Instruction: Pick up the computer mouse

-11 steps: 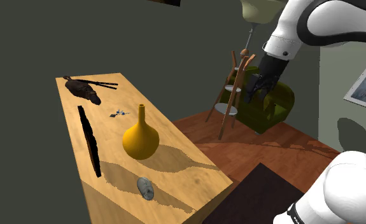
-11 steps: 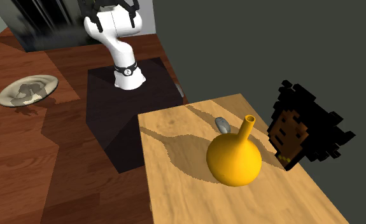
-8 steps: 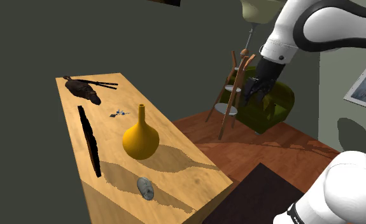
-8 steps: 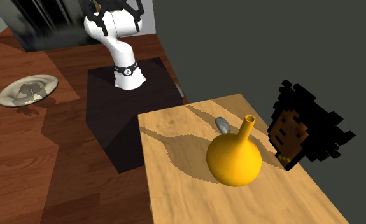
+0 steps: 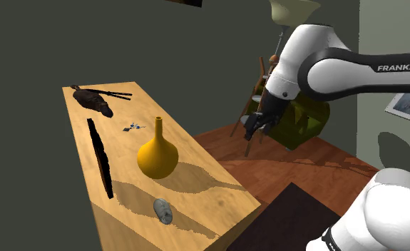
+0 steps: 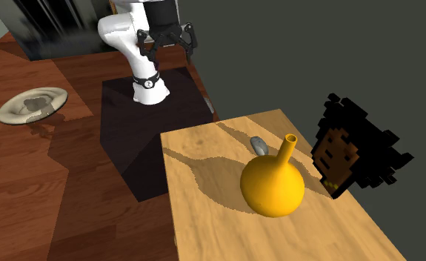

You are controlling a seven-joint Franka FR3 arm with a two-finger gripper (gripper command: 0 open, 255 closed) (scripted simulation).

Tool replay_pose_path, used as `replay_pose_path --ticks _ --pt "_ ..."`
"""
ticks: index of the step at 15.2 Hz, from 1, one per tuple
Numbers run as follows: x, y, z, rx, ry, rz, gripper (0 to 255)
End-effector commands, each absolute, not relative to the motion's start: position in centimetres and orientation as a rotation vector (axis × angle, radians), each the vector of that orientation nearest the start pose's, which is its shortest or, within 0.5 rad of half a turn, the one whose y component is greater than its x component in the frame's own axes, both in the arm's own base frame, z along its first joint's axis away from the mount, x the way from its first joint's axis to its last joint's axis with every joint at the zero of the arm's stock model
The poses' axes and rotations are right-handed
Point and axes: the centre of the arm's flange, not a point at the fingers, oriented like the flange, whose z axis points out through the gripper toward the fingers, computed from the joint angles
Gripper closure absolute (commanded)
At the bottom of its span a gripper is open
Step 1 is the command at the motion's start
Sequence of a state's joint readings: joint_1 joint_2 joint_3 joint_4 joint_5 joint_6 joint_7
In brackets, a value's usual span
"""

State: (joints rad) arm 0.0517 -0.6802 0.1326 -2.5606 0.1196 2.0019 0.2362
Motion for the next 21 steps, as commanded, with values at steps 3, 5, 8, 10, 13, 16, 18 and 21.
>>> replay_pose_path --ticks 3,5,8,10,13,16,18,21 --pt "36.0 11.2 45.9 -3.077 0.179 -0.212 0" --pt "36.6 12.9 44.0 -3.076 0.175 -0.231 0" --pt "37.5 15.5 41.2 -3.074 0.170 -0.259 0" --pt "38.1 17.2 39.3 -3.072 0.166 -0.277 0" --pt "39.0 19.8 36.5 -3.070 0.161 -0.305 0" --pt "40.0 22.4 33.7 -3.067 0.156 -0.333 0" --pt "40.7 24.1 31.9 -3.065 0.152 -0.351 0" --pt "41.8 26.7 29.1 -3.062 0.147 -0.379 0"
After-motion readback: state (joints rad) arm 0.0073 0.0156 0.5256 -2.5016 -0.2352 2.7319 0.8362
